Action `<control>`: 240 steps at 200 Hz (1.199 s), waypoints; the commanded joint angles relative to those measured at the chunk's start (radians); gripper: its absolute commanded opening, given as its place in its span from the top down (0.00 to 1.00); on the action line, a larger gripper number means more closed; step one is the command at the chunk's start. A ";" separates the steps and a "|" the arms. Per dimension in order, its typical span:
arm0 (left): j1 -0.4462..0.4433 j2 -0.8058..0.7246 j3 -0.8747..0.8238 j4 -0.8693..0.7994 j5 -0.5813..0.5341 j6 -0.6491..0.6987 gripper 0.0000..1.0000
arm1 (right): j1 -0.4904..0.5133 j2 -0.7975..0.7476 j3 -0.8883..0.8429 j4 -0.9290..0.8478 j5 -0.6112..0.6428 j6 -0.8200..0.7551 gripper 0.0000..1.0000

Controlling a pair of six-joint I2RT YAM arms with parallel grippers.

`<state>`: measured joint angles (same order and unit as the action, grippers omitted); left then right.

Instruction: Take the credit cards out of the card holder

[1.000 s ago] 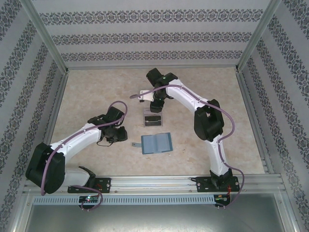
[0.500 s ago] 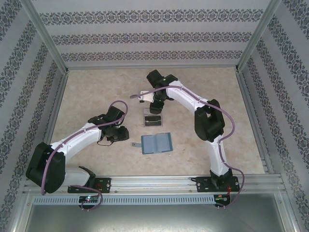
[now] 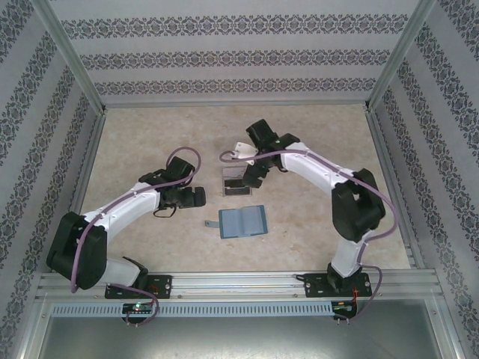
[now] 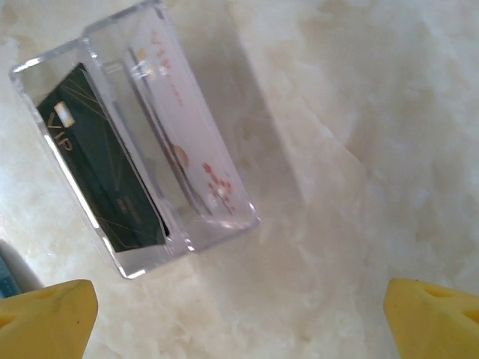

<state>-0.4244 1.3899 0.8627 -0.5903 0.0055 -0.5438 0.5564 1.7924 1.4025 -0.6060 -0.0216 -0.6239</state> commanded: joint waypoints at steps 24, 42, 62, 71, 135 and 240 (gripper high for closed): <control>0.040 -0.001 0.043 0.014 -0.262 0.117 0.00 | -0.075 -0.160 -0.236 0.231 0.128 0.138 0.02; 0.058 -0.015 0.023 0.056 -0.370 0.162 0.00 | -0.128 -0.222 -0.332 0.324 0.154 0.200 0.02; 0.091 -0.032 -0.014 0.128 -0.483 0.193 0.00 | -0.201 -0.276 -0.439 0.424 0.176 0.279 0.02; 0.114 -0.036 -0.032 0.163 -0.511 0.206 0.00 | -0.237 -0.299 -0.488 0.471 0.185 0.314 0.02; 0.247 -0.008 -0.153 0.527 -0.602 0.387 0.00 | -0.472 -0.431 -0.815 0.921 0.084 0.502 0.02; 0.422 0.074 -0.428 1.315 -0.222 0.462 0.00 | -0.519 -0.349 -0.996 1.390 0.098 0.642 0.02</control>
<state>-0.0345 1.4376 0.4679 0.4709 -0.3355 -0.0856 0.0414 1.4010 0.4435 0.6048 0.0734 -0.0311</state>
